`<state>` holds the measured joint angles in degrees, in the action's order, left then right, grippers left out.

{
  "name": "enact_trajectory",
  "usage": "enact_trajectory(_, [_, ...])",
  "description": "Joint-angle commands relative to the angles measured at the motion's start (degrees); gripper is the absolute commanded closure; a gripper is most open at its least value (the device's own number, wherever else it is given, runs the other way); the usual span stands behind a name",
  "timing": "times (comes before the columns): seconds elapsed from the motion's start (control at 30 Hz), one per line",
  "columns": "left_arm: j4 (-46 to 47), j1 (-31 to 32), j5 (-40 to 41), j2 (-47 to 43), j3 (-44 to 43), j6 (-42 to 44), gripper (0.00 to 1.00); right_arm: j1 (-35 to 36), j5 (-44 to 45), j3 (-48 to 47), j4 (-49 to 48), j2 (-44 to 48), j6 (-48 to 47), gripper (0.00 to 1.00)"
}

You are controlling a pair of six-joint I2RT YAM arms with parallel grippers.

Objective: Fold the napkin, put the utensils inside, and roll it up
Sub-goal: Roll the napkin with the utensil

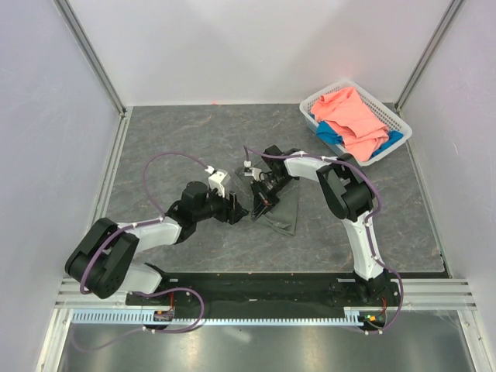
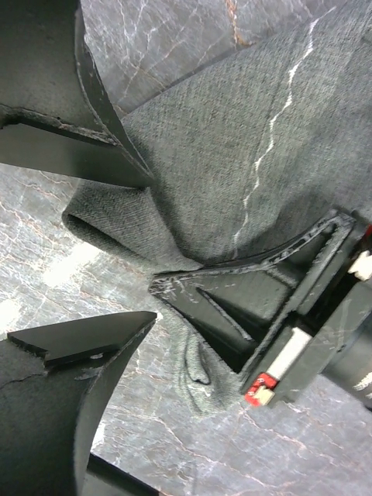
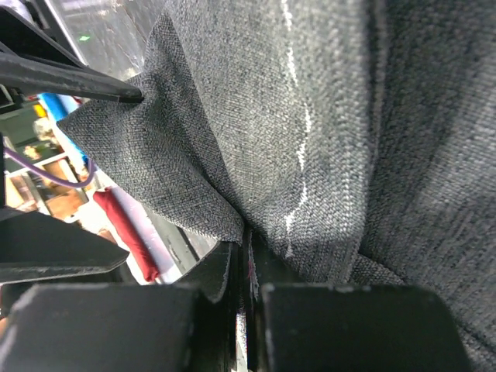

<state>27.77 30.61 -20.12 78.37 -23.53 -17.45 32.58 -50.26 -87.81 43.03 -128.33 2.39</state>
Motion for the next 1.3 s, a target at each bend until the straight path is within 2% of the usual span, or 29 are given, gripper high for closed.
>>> enact_trajectory(0.0, [-1.7,1.1,2.6,0.6,-2.4,3.7,0.28,-1.8,-0.8,-1.7,0.3,-2.3,-0.8,1.00])
enact_trajectory(0.27, [-4.7,2.6,7.4,2.3,-4.2,5.0,0.29,-2.4,-3.0,-2.5,0.2,-3.7,-1.0,1.00])
enact_trajectory(0.67, [-11.7,4.3,12.3,6.2,-8.1,5.8,0.40,-3.3,-5.0,-3.8,0.1,-5.2,-0.6,1.00])
enact_trajectory(0.87, [-16.3,4.3,14.7,9.8,-11.1,5.2,0.67,-3.5,-5.4,-3.6,0.0,-3.6,-0.3,1.00])
enact_trajectory(0.97, [-17.8,4.3,15.6,10.9,-12.0,4.7,0.84,-3.9,-4.4,-3.0,-1.5,-1.8,1.7,0.96])
enact_trajectory(1.07, [-19.2,4.3,16.0,11.5,-12.8,4.4,0.96,-4.2,-2.6,-1.4,-3.1,1.4,3.5,0.80])
enact_trajectory(1.1, [-19.6,4.3,16.1,11.6,-12.9,4.3,0.98,-4.3,-2.0,-0.5,-3.4,3.5,4.2,0.67])
enact_trajectory(1.17, [-20.5,4.2,16.2,11.5,-13.3,4.0,0.98,-4.7,-0.5,0.8,-4.7,6.1,5.0,0.56])
enact_trajectory(1.23, [-21.3,4.2,16.2,11.7,-13.6,3.8,0.98,-5.2,2.8,2.8,-5.2,10.2,5.7,0.40])
enact_trajectory(1.27, [-21.7,4.2,15.6,11.9,-13.8,3.7,0.98,-5.3,4.4,3.5,-5.5,11.7,5.3,0.36])
